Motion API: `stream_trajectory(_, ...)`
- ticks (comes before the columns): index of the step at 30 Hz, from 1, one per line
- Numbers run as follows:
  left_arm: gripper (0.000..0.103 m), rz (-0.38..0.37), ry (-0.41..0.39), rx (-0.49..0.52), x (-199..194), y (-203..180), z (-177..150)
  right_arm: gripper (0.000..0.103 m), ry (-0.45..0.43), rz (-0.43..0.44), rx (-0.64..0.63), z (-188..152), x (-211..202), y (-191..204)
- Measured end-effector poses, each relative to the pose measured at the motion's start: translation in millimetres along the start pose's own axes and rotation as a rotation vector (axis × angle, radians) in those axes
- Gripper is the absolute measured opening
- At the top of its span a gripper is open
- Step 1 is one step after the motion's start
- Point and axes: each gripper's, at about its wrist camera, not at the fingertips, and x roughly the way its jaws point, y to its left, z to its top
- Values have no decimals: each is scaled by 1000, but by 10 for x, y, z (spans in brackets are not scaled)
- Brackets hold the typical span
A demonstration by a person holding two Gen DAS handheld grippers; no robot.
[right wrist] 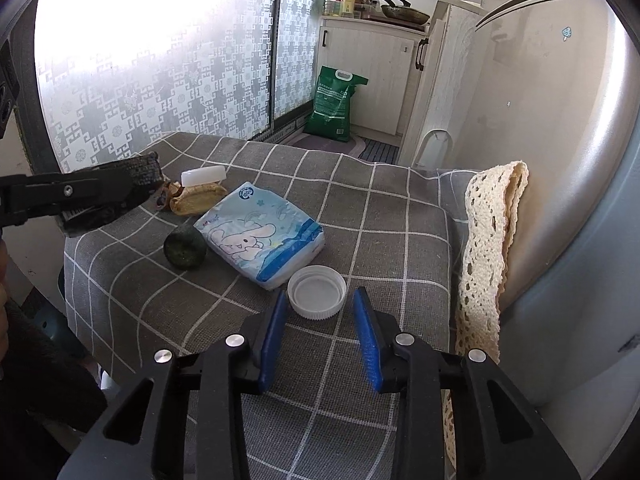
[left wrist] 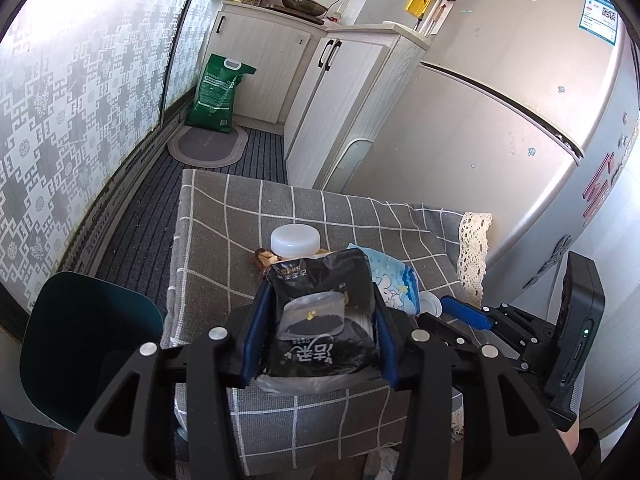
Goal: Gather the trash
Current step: 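Grasp the white bottle cap with the right gripper while the left gripper lifts the black bag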
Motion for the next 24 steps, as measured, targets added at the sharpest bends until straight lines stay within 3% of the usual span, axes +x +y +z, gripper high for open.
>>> stream_trajectory(11,49,-4,-28,19,-211,130,60,30,26,-43,-8,82,98,71)
stream_trajectory(16,49,7,-49,14,-340,253,108,30,-7,-79,25,184,-51,55)
stream_trajectory(24,49,22,-68,10,-499,422,140,30,-56,-46,4,387,-179,315)
